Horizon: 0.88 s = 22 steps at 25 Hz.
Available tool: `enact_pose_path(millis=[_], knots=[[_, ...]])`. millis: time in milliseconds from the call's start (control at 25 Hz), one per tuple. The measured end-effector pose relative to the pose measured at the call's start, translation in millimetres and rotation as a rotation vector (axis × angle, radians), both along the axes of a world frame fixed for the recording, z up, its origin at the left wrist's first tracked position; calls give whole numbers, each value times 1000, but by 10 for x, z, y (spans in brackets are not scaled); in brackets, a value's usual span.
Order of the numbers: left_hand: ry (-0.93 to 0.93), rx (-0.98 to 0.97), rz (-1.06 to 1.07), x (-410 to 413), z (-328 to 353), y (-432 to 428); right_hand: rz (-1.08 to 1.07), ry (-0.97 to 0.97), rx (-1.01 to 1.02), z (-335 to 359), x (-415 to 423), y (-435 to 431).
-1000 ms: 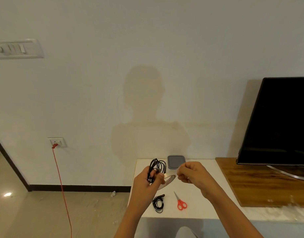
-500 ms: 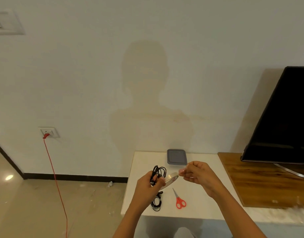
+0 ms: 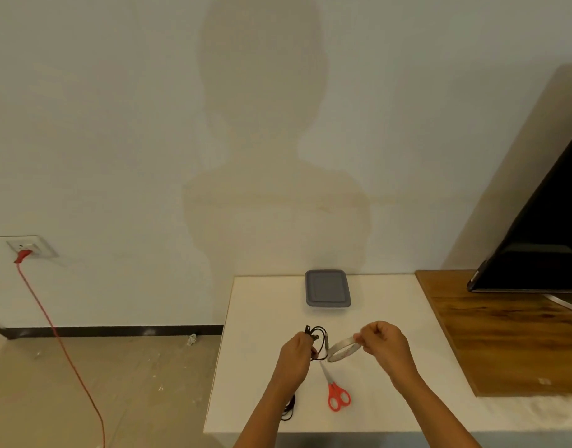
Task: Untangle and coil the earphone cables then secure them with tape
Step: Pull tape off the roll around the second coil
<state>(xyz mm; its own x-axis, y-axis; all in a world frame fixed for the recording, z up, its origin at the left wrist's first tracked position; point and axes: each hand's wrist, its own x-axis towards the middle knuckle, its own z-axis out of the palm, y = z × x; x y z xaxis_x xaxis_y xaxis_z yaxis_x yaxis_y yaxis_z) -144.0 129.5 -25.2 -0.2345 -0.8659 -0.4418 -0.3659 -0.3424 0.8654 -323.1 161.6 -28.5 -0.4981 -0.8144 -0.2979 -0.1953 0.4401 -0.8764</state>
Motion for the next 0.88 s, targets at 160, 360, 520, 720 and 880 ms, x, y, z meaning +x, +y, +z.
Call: enact_pose_path(millis=[160,360,520,720,880], knots=[[-22,-89,-43,-191,-283,-203,-67,148,-3,-239,69,-77],[-83,-200,-141,-461,-513,-326,-171,146,-45,-400,228,-180],[-220,-340,-202,-624,-681,-282,-203,138,-64,-456,288,-198],[-487,-553,-289,-688,-734,-148,-240,112,-67,-476,333,-181],[-622,-591,-341,-700,-772,-51,-222,105,-50,-493,356,-169]])
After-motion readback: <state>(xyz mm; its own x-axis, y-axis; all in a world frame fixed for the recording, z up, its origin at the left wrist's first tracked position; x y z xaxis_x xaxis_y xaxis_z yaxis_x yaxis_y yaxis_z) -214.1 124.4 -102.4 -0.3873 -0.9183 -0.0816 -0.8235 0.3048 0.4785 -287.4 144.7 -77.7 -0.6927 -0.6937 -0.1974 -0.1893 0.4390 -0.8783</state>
